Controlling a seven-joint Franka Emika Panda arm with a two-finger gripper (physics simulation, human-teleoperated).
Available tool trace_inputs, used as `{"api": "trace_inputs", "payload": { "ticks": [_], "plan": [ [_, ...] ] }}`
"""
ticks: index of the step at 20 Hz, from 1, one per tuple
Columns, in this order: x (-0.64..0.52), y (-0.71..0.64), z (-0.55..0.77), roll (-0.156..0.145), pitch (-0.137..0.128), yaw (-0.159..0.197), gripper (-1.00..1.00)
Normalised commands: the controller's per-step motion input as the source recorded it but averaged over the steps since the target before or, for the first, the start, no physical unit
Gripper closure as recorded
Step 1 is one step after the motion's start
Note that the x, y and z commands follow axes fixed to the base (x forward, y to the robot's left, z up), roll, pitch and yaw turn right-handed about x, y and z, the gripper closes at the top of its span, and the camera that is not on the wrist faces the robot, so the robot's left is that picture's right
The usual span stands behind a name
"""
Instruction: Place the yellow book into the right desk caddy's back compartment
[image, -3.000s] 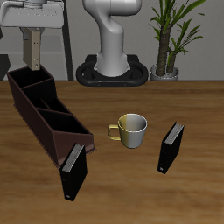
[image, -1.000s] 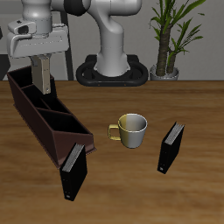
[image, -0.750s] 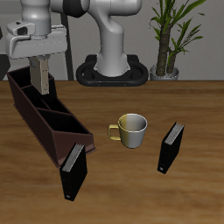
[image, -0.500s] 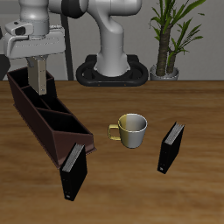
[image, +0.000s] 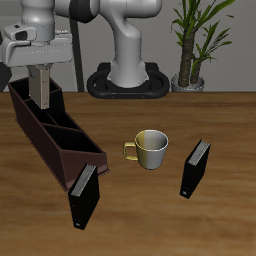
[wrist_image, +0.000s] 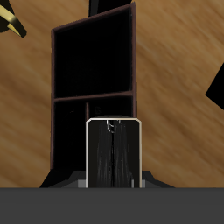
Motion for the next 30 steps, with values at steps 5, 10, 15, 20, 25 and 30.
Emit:
{"api": "trace_inputs", "payload": {
  "ticks": [5, 10, 15, 20, 25, 30],
  "plan": [
    [0.11, 0.06, -0.02, 0.005, -0.006, 0.0, 1.0],
    [0.13, 0.03, 0.0, -0.001, -0.005, -0.014, 1.0],
    [0.1, -0.02, -0.18, 0.004, 0.023, 0.0, 1.0],
    [0.07, 0.03, -0.13, 0.007, 0.019, -0.007, 1.0],
    [0.07, 0.06, -0.12, 0.017, 0.016, 0.01, 1.0],
    [0.04, 0.0, -0.14, 0.0, 0.012, -0.002, 1.0]
  ]
}}
